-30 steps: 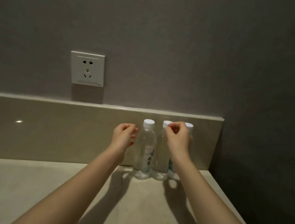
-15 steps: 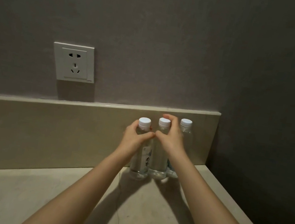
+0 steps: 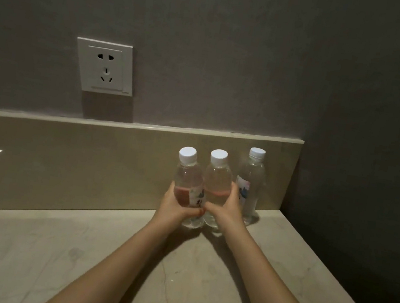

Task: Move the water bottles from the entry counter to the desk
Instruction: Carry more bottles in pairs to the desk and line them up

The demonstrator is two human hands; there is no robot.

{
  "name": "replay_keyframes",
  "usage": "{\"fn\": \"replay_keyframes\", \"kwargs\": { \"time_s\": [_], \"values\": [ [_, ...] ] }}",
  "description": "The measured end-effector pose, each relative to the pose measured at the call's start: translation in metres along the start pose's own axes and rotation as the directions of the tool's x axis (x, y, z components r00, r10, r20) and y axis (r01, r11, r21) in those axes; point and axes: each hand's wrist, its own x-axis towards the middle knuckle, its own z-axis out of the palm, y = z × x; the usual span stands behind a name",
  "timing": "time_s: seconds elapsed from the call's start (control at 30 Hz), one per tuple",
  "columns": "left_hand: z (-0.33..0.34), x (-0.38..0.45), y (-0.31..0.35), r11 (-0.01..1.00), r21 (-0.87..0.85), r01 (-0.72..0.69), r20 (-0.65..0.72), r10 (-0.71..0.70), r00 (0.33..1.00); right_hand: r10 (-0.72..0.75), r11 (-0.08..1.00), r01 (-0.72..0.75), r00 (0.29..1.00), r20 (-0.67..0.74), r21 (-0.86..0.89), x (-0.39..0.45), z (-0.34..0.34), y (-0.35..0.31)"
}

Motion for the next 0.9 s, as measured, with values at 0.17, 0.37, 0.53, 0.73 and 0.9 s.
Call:
{"fn": "replay_keyframes", "kwargs": {
  "time_s": [0.17, 0.37, 0.53, 0.73, 0.9],
  "values": [
    [-0.003, -0.006, 0.006, 0.999, 0.045, 0.002, -0.015, -0.001, 1.0, 0.037, 0.993, -0.033, 0.999, -0.026, 0.117, -0.008, 0.0, -0.002],
    [0.001, -0.024, 0.027, 0.996, 0.068, -0.064, -0.005, 0.065, 0.998, 0.06, 0.97, -0.034, 0.993, -0.103, 0.241, -0.029, -0.003, -0.013],
    [0.014, -0.04, 0.057, 0.992, 0.045, -0.119, 0.03, 0.118, 0.993, 0.022, 0.954, 0.027, 0.987, -0.157, 0.3, -0.047, -0.027, -0.031],
    [0.053, -0.076, 0.096, 0.983, 0.032, -0.179, 0.068, 0.177, 0.982, -0.008, 0.939, 0.066, 0.985, -0.172, 0.338, -0.076, -0.079, -0.058],
    [0.131, -0.105, 0.115, 0.978, 0.067, -0.198, 0.211, 0.18, 0.961, 0.032, 0.915, 0.073, 0.968, -0.25, 0.397, -0.106, -0.166, -0.056]
  ]
}}
